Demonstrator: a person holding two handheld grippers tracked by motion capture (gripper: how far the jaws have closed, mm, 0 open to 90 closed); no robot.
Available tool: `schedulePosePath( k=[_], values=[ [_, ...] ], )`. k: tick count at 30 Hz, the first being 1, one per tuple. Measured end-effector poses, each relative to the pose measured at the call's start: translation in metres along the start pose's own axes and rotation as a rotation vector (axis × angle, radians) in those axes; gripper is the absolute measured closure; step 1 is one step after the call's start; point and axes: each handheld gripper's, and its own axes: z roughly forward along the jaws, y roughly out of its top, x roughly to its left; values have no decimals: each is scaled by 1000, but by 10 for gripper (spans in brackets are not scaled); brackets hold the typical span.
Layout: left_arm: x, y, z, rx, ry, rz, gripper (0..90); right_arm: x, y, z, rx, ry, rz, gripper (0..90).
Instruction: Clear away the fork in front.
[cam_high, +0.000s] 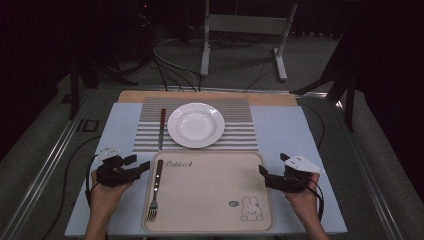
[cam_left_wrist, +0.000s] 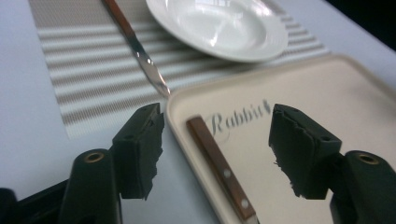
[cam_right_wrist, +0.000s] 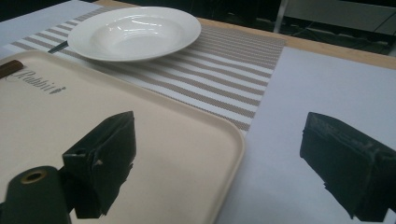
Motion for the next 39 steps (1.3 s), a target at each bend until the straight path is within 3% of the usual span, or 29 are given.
schedulePosePath(
  k=[7,15,24,32,39],
  values=[
    [-5,8,-12,-89,69,44,169,-1,-1,-3,-2,-6,3,110],
    [-8,13,-23,-162,95,66,97,-5,-4,-10,-12,-20,19,110],
    [-8,14,-31,-242,151,52,46,-10,-7,-15,-22,-38,33,110],
    [-4,12,-34,-256,188,60,17,-9,-8,-17,-30,-44,38,110],
    [-3,11,-34,-262,211,78,1,-7,-13,-20,-33,-66,13,110]
  ],
)
